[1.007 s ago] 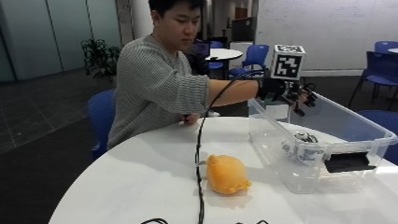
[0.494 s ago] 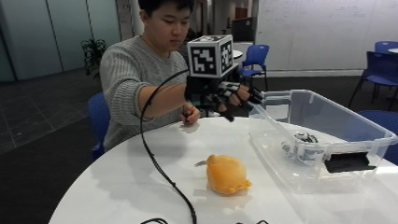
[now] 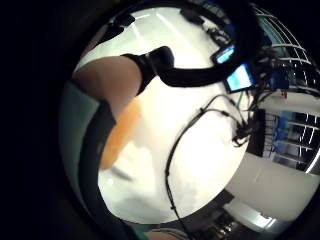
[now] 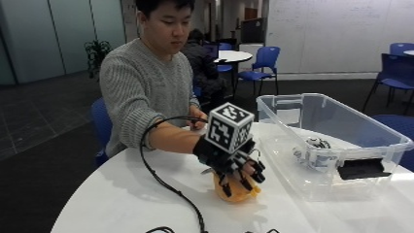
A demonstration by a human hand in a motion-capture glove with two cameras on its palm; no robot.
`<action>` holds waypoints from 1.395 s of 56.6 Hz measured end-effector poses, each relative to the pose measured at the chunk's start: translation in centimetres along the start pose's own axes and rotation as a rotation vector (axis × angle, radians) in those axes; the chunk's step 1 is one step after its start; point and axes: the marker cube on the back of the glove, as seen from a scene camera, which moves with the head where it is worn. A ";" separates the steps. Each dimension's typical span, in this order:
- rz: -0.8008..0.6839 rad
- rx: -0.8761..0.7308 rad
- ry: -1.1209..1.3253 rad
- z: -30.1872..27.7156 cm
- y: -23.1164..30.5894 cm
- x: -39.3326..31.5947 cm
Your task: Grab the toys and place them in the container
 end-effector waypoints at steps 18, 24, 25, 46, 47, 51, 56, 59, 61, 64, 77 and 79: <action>0.021 -0.046 0.027 3.9 -0.6 -0.9; 0.023 0.009 0.025 3.9 -0.9 -1.1; 0.024 0.020 0.021 3.9 -1.0 -1.1; 0.013 0.169 -0.103 -4.2 -0.5 -0.3; 0.014 0.192 -0.109 -5.6 -0.4 -0.1; 0.014 0.288 -0.133 -11.4 0.3 0.6; -0.012 0.398 -0.129 -18.6 1.5 1.0; -0.015 0.428 -0.111 -21.1 1.9 0.7; -0.017 0.432 -0.103 -21.9 1.9 0.6; -0.022 0.426 -0.100 -22.3 1.7 0.4; -0.122 0.381 -0.132 -20.6 -0.3 -5.2; -0.173 0.368 -0.160 -20.7 -0.5 -7.4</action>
